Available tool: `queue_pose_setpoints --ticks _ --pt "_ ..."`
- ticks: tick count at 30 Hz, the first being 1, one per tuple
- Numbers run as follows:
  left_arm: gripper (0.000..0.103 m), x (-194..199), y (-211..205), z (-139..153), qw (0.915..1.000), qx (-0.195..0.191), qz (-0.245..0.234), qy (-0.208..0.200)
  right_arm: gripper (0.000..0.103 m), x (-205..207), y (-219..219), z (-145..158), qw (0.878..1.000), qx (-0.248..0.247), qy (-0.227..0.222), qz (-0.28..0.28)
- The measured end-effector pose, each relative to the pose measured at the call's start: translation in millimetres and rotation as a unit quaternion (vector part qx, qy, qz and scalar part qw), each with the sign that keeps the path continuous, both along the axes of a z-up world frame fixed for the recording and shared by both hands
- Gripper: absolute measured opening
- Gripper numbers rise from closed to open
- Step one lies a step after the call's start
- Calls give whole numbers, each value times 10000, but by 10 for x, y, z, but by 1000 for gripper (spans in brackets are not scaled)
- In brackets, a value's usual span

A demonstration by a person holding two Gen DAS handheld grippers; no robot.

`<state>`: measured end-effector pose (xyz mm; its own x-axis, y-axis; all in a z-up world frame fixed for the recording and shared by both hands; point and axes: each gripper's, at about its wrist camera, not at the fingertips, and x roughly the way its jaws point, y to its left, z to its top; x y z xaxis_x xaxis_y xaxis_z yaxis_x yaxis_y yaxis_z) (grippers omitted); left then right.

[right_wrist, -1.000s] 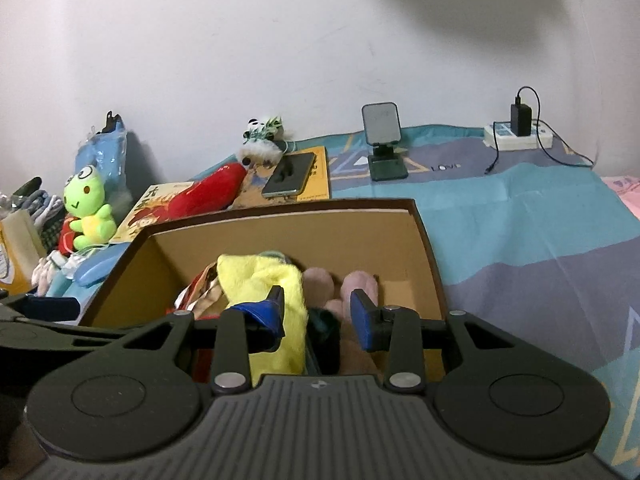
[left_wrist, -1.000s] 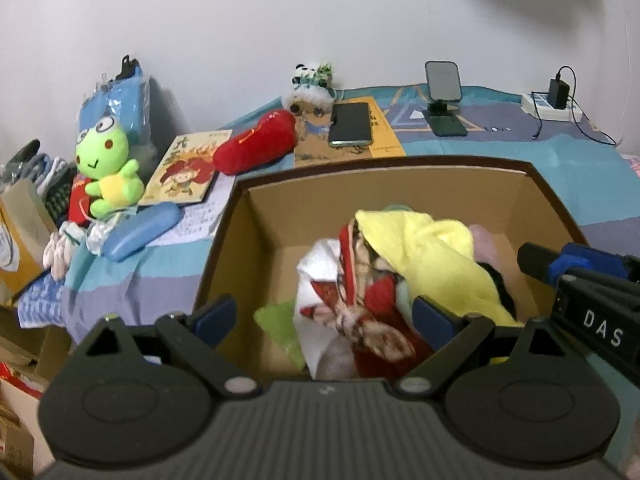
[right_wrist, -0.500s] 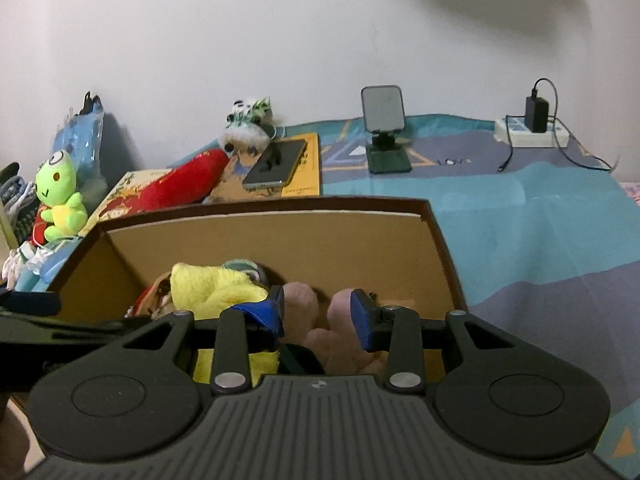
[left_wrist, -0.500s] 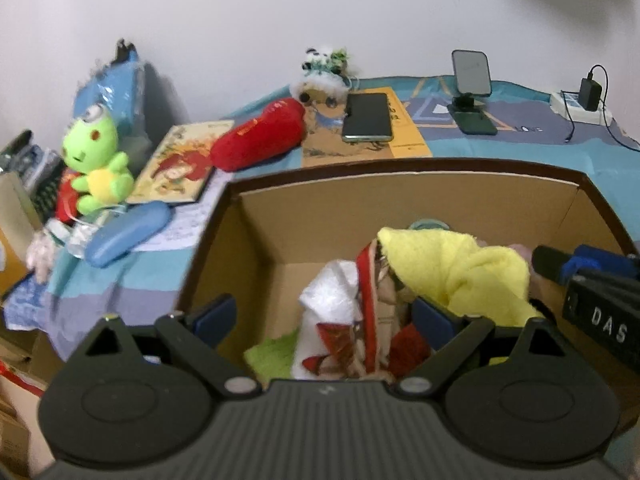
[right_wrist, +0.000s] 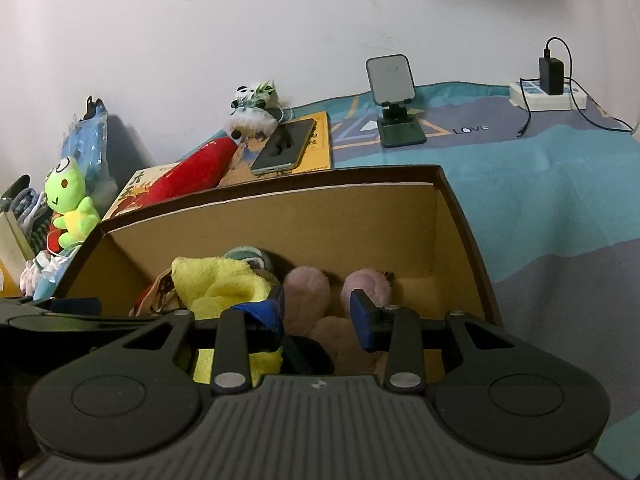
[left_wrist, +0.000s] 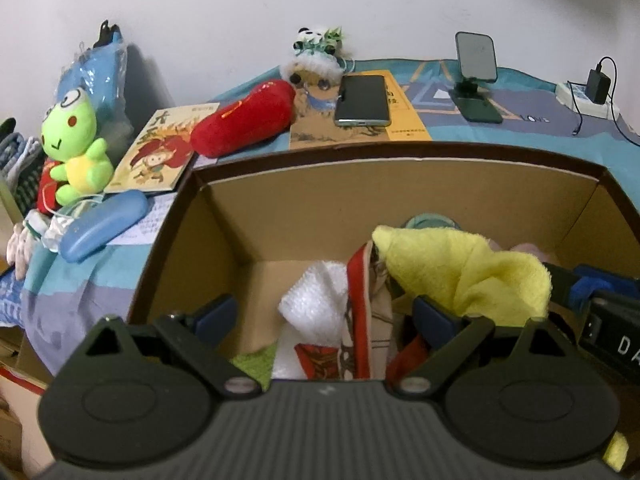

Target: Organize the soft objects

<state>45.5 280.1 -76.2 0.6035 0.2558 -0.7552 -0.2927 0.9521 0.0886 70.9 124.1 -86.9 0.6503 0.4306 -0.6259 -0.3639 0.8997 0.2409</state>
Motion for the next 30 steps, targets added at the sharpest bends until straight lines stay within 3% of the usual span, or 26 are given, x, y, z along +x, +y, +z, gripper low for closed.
queue_pose_setpoints --ticks 30 --pt "93 79 24 -30 9999 12 -148 -38 19 66 30 -39 9996 18 -18 264"
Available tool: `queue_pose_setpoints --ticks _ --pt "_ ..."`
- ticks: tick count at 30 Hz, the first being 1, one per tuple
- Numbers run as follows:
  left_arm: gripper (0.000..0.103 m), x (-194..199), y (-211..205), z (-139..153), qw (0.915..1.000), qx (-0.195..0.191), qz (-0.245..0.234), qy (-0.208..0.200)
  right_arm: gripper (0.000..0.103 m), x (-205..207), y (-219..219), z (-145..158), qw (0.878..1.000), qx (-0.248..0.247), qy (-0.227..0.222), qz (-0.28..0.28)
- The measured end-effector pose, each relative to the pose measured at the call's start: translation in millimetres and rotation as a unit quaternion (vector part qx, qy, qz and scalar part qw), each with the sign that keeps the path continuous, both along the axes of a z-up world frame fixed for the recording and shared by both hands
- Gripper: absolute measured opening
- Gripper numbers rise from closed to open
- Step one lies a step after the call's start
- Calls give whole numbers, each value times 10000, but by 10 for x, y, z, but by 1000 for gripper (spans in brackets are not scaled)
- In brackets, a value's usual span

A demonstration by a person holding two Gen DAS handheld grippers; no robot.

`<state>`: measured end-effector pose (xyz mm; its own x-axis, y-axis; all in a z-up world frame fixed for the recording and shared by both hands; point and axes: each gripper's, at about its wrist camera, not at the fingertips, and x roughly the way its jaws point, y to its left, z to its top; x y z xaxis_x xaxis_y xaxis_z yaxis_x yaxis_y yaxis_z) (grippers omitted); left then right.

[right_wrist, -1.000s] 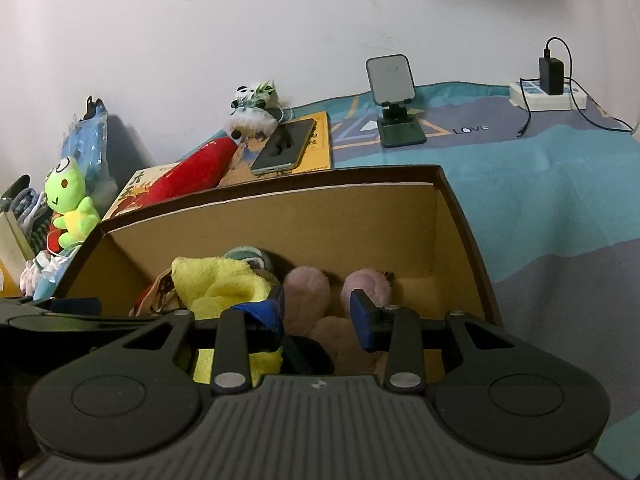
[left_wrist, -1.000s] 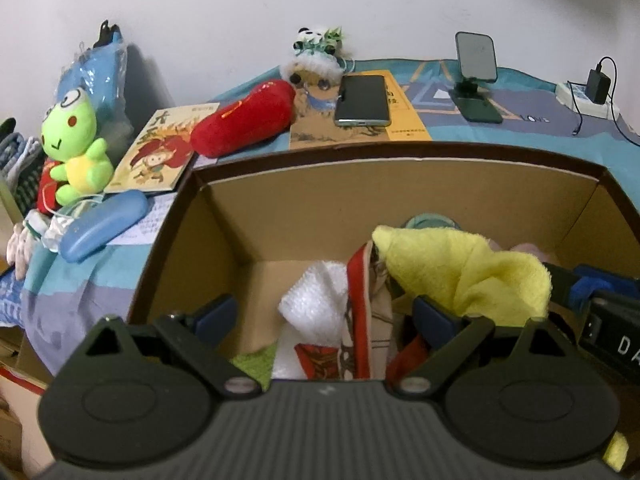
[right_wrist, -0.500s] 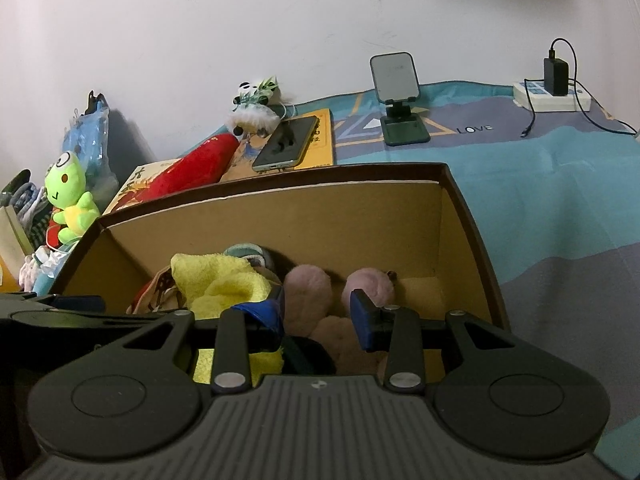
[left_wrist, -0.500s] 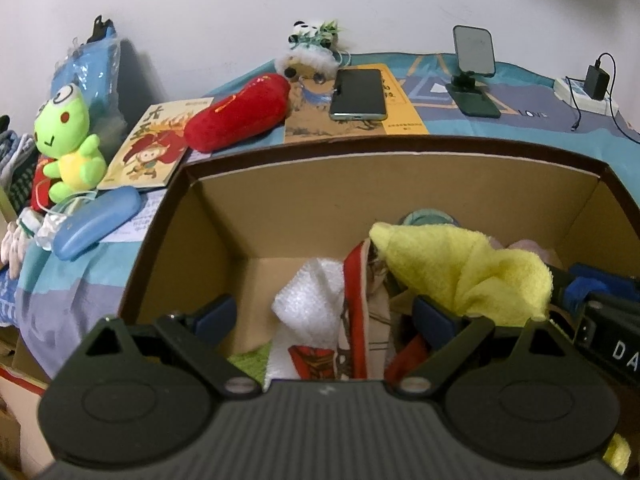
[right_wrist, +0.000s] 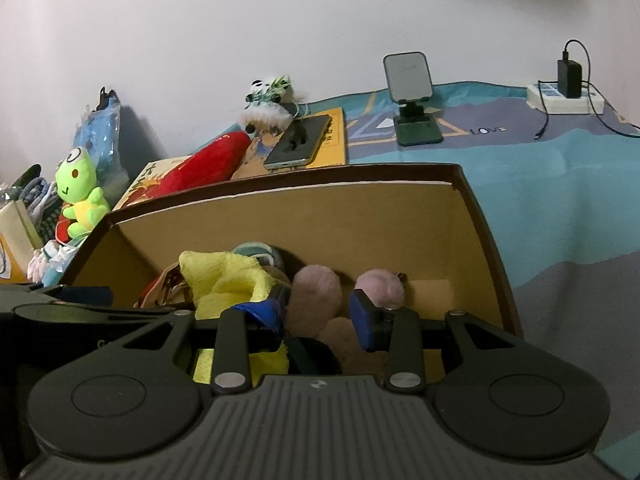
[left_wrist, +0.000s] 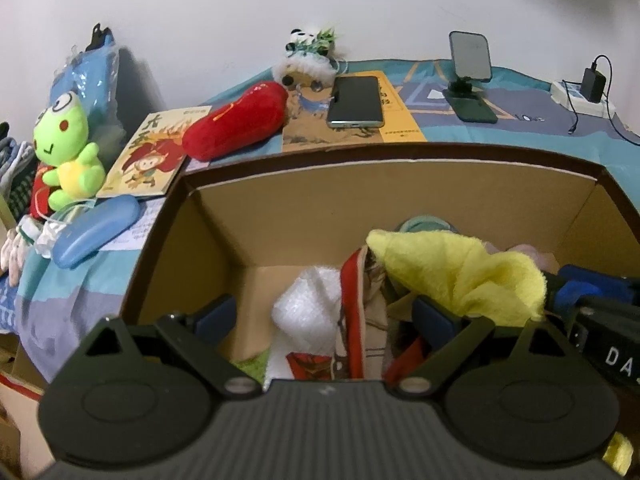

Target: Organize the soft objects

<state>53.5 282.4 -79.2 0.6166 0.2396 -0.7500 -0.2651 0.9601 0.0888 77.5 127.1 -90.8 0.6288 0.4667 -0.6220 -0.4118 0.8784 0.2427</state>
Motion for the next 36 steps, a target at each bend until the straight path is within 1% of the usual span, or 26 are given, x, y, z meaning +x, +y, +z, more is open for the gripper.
queue_pose_setpoints --ticks 7,12,15,17,19,24,26,28,29,33,36 --pt "93 -8 -14 -1 10000 9 -39 -6 19 6 16 1 10000 -27 30 31" --pt "93 34 -31 -15 9999 21 -100 127 19 45 53 -15 9996 -179 220 40" --pt "93 44 -18 -16 9998 -31 -82 163 19 70 47 -28 9994 -152 319 40" --pt "93 25 -25 -10 9999 -21 -90 126 19 45 37 -24 9995 -120 280 17" --pt "93 34 -30 -22 9998 2 -91 185 19 27 38 -22 9996 -152 236 -42" --pt "93 14 -7 -32 9997 -107 -112 185 19 42 21 -23 9995 -121 278 -55" --pt "93 4 -22 -37 9997 -59 -136 200 19 24 4 -20 9997 -62 217 -33" --pt "93 6 -38 -43 9996 -5 -174 221 19 10 12 -17 9998 -106 170 -58" --pt "92 14 -43 -43 9996 16 -197 224 19 3 13 -15 9998 -114 148 -72" --pt "82 17 -48 -51 9994 3 -294 202 19 5 -4 -10 9998 -71 76 -169" --pt "81 -3 -64 -45 9991 26 -396 137 19 0 -9 -2 9998 -43 21 -177"
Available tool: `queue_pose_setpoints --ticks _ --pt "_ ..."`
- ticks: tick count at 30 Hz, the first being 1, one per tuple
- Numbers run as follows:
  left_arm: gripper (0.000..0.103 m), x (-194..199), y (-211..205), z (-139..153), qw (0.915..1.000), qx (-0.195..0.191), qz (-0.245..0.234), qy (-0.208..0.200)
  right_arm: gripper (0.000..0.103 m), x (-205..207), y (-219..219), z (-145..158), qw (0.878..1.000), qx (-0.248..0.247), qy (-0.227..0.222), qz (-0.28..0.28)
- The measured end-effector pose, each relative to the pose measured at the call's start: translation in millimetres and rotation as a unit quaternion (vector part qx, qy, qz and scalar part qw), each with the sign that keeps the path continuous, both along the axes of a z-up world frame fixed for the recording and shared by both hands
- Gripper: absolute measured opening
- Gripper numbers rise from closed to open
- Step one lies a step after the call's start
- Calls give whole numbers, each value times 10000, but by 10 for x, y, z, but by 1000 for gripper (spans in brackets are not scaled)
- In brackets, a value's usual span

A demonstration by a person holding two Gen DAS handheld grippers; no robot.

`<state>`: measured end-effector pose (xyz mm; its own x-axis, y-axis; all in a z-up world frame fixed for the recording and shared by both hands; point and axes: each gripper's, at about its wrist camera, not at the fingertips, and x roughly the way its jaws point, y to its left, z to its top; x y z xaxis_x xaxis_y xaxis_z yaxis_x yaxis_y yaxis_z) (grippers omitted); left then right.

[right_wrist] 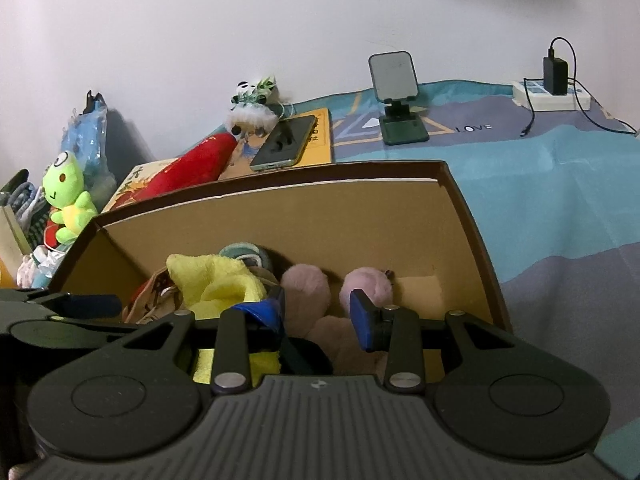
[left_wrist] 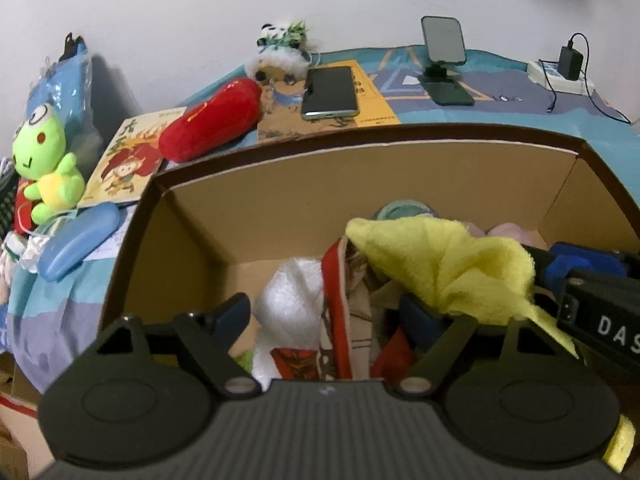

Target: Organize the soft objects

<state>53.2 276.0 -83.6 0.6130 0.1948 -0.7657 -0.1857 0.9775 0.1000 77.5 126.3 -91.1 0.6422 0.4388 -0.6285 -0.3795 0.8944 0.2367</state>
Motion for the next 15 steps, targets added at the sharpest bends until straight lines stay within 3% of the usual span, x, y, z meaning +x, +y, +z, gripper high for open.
queue_pose_setpoints --ticks 15 --pt "83 -91 -27 83 9992 -38 -221 -321 19 -28 2 13 9999 29 -122 46"
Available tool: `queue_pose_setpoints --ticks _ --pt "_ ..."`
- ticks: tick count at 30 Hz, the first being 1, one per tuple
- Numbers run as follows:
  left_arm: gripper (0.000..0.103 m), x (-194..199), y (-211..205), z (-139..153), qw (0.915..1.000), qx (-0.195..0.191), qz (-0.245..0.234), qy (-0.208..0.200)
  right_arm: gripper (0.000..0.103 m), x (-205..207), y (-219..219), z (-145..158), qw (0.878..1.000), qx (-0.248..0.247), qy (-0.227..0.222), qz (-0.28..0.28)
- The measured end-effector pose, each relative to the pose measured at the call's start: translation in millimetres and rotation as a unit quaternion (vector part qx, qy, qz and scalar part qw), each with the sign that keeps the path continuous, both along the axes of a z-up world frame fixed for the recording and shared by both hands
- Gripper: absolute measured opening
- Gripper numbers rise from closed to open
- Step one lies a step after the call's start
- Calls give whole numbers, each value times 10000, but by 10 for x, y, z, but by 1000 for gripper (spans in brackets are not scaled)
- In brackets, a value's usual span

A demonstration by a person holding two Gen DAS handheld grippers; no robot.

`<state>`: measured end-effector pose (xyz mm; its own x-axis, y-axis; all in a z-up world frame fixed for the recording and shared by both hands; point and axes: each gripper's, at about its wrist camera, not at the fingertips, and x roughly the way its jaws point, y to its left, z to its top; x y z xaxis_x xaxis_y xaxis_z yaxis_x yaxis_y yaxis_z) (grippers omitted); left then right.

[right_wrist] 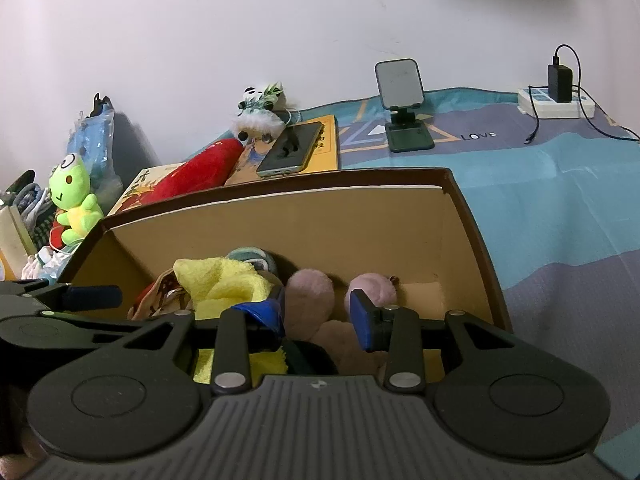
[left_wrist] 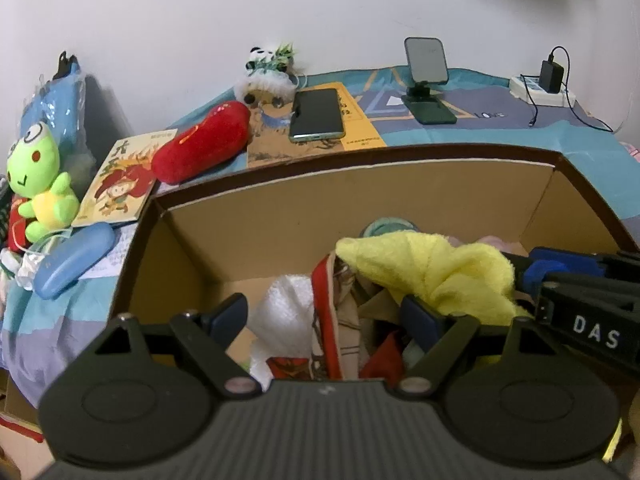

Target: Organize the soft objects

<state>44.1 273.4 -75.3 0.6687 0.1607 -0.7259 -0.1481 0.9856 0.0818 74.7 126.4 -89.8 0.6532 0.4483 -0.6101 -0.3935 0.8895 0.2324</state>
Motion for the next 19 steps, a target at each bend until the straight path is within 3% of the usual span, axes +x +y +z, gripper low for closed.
queue_pose_setpoints --ticks 7,16,19 --pt "83 -64 -109 119 9995 268 67 -172 19 1 13 3 10000 -68 28 -67" --pt "81 -253 -157 314 9981 340 19 -504 19 -50 27 41 9997 -154 -99 -182" --pt "83 -304 -145 443 9986 209 92 -482 19 -87 -12 112 9996 -46 -180 -221"
